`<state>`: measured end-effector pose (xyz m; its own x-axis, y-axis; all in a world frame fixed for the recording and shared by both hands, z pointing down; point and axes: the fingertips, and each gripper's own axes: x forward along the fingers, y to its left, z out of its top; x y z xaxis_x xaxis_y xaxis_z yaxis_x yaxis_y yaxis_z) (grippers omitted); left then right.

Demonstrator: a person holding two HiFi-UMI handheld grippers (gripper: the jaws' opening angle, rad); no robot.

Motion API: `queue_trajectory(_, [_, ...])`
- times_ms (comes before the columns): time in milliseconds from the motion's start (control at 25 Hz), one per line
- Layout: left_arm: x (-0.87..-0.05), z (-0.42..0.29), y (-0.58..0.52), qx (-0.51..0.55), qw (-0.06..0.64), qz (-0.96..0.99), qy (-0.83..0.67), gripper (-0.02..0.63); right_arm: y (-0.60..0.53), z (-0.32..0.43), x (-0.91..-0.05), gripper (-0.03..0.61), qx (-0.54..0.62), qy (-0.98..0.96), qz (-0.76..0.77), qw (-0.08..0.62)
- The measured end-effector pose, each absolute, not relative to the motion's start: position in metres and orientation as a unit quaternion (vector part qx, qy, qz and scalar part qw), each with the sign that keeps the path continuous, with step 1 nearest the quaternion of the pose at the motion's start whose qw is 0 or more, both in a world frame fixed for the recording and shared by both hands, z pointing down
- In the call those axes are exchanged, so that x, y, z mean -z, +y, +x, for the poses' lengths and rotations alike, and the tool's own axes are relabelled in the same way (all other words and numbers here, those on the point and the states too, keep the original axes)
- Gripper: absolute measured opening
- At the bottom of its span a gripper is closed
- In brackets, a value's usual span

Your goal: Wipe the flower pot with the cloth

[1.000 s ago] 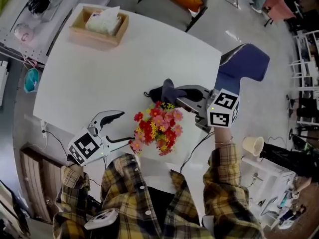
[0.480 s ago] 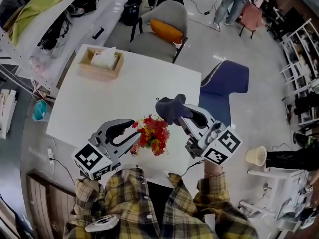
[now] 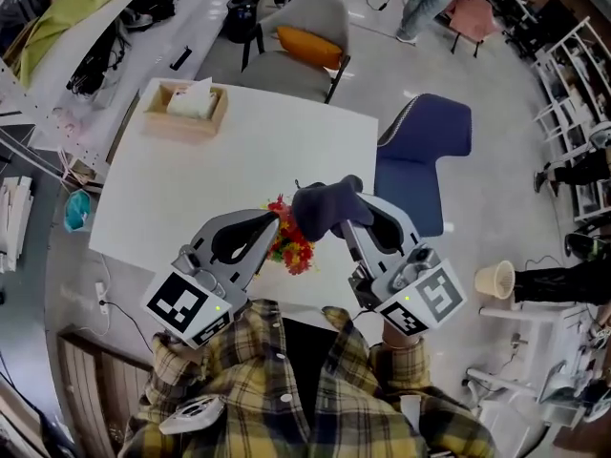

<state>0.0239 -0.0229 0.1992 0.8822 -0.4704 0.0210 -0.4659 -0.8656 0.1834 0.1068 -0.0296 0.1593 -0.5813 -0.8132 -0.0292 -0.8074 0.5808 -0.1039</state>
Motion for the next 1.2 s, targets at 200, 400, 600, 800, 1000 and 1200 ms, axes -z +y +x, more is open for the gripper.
queue_trajectory(200, [-0.195, 0.02, -0.024, 0.012, 0.097, 0.963, -0.25, 0.009, -0.024, 0.105, -0.155, 0.017, 0.044, 0.887, -0.459, 0.038])
queue_trajectory(400, [-0.193, 0.016, -0.029, 0.012, 0.101, 0.964, -0.247, 0.009, -0.026, 0.1, -0.154, 0.015, 0.053, 0.889, -0.453, 0.035])
queue_trajectory(600, [-0.193, 0.019, -0.033, 0.007, 0.1, 0.965, -0.243, 0.009, -0.026, 0.101, -0.158, 0.017, 0.057, 0.89, -0.452, 0.025])
queue_trajectory(800, [-0.192, 0.022, -0.037, 0.003, 0.095, 0.965, -0.242, 0.009, -0.026, 0.099, -0.157, 0.017, 0.057, 0.892, -0.447, 0.016])
queue_trajectory(1000, [-0.193, 0.027, -0.039, 0.0, 0.09, 0.967, -0.237, 0.009, -0.025, 0.099, -0.158, 0.015, 0.059, 0.89, -0.451, 0.018])
queue_trajectory(1200, [-0.198, 0.025, -0.042, -0.009, 0.09, 0.968, -0.234, 0.009, -0.026, 0.1, -0.157, 0.016, 0.058, 0.886, -0.459, 0.019])
